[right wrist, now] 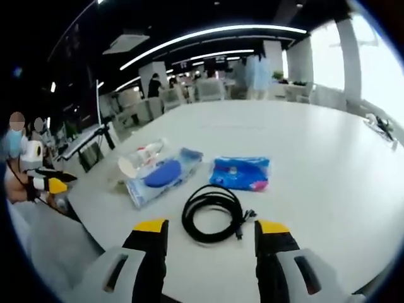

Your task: Arrange the tabletop items into an orderly group along one side of the table until the central work area is clear of visible clutter.

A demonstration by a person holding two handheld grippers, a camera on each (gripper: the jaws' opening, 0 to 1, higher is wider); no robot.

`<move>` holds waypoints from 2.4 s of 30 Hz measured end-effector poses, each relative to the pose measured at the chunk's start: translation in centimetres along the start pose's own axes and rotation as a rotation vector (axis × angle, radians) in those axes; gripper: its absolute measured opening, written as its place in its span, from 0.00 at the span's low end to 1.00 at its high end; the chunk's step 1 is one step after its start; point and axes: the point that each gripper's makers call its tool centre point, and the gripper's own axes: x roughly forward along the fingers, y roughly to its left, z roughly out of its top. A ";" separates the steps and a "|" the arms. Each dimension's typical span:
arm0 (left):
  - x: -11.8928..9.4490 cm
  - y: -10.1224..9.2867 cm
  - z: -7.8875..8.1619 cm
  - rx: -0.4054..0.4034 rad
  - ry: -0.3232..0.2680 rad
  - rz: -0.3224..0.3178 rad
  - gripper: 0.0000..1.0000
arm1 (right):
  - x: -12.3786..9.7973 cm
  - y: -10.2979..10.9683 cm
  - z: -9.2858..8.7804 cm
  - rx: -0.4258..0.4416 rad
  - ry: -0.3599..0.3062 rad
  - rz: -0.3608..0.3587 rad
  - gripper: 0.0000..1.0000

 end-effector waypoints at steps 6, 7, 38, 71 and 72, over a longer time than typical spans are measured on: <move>0.3 -1.0 1.4 0.033 -0.049 -0.016 0.64 | -0.5 0.1 0.2 0.002 -0.006 0.000 0.55; 0.3 -1.0 1.4 0.034 -0.051 -0.018 0.64 | -0.5 0.1 0.3 0.002 -0.010 0.001 0.55; 2.5 -0.6 3.0 0.105 -0.026 -0.065 0.61 | -0.6 0.3 1.0 0.054 -0.018 -0.019 0.54; 4.1 1.3 5.7 0.102 -0.072 -0.003 0.60 | -0.3 -0.9 1.1 0.093 0.007 -0.031 0.56; 4.2 1.3 5.8 0.105 -0.070 -0.002 0.60 | -0.2 -0.9 1.3 0.091 0.005 -0.027 0.56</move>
